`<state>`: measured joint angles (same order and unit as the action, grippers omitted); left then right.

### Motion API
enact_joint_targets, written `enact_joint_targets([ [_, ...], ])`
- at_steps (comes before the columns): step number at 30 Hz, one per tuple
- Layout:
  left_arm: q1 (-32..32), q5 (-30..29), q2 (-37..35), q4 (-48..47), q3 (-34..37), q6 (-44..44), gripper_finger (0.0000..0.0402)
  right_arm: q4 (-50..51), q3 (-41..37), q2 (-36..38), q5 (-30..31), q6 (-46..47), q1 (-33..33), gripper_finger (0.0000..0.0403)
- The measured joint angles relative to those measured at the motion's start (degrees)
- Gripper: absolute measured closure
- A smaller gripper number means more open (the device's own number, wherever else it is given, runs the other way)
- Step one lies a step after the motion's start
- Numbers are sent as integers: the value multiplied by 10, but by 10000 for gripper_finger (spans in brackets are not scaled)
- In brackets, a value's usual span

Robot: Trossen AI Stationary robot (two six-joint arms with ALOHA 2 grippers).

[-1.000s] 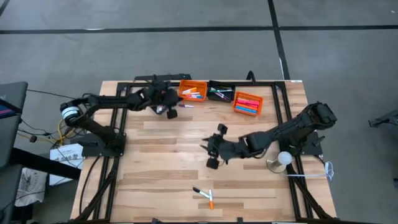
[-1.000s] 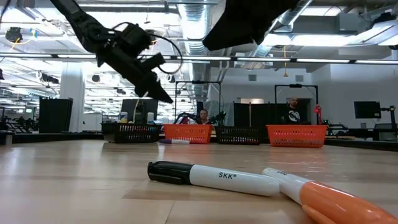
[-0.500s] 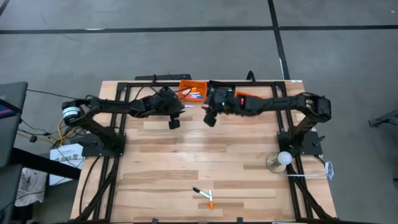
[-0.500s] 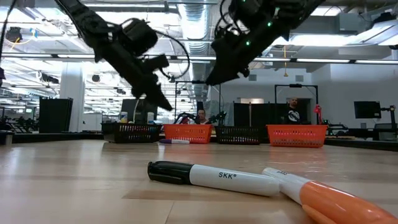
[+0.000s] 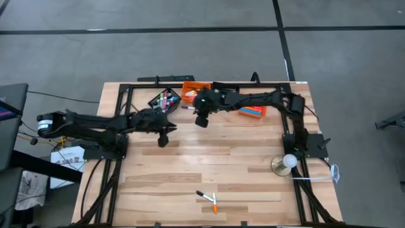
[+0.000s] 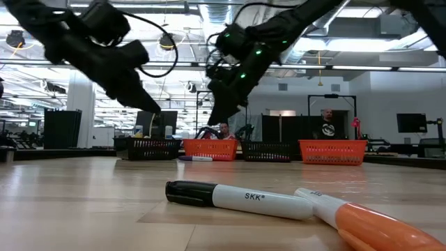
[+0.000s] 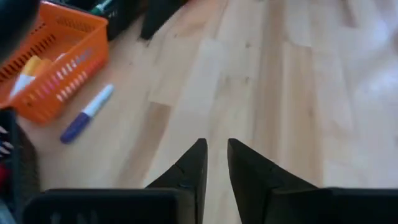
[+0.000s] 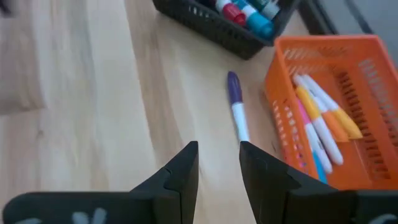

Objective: Pick & Place Markers
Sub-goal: Put the small purple highlighter into the left orange bin

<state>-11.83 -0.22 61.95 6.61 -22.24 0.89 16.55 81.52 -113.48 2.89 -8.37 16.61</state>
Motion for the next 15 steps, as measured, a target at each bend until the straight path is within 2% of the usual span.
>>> enact_joint_targets([
  [7,55,-7,-58,44,67,-67,339,144,145,-86,-9,-64,10,295],
  [15,81,-13,-57,61,80,-93,339,245,268,-160,-64,-88,38,293],
])
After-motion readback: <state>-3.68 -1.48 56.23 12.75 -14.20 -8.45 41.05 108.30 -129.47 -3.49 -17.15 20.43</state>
